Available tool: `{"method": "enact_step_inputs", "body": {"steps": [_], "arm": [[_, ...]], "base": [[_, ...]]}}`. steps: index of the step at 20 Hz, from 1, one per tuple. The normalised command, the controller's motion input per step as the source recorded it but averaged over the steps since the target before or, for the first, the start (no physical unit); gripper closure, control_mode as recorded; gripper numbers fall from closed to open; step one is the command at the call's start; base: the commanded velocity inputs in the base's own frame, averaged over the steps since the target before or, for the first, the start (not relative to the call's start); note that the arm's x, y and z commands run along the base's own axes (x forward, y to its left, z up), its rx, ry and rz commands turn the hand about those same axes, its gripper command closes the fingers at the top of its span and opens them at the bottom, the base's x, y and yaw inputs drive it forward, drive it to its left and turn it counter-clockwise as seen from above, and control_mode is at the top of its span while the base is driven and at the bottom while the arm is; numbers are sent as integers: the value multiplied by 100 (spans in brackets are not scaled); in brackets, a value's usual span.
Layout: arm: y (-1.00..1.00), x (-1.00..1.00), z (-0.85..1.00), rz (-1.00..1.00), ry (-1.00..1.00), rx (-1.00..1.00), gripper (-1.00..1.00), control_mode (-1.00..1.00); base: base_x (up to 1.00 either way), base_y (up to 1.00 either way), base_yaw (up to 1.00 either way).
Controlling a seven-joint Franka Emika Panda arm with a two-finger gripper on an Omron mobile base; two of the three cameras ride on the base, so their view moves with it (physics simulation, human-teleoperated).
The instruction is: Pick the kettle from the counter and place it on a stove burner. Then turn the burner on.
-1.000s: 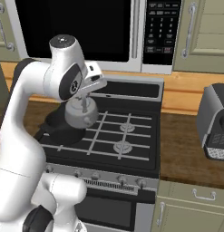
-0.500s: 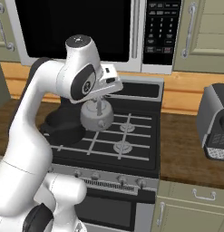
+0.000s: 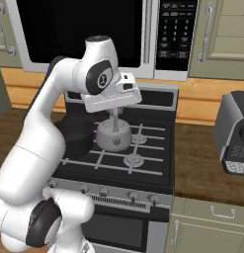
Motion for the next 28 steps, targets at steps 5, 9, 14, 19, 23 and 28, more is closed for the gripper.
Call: {"method": "enact_step_inputs", "body": {"steps": [5,9,14,19,23,28], "arm": [[-5,6,-58,-2,12,0,100,-100],[-4,2,-55,0,-2,1,100,-100],[-2,2,-44,0,-9,1,100,-100],[0,41,-19,0,-3,0,100,-100],[0,53,-1,0,0,0,100,-100],[-11,31,0,0,0,0,100,-100]], "base": [[0,0,0],[0,0,0],[0,0,0],[0,0,0],[0,0,0],[0,0,0]]}}
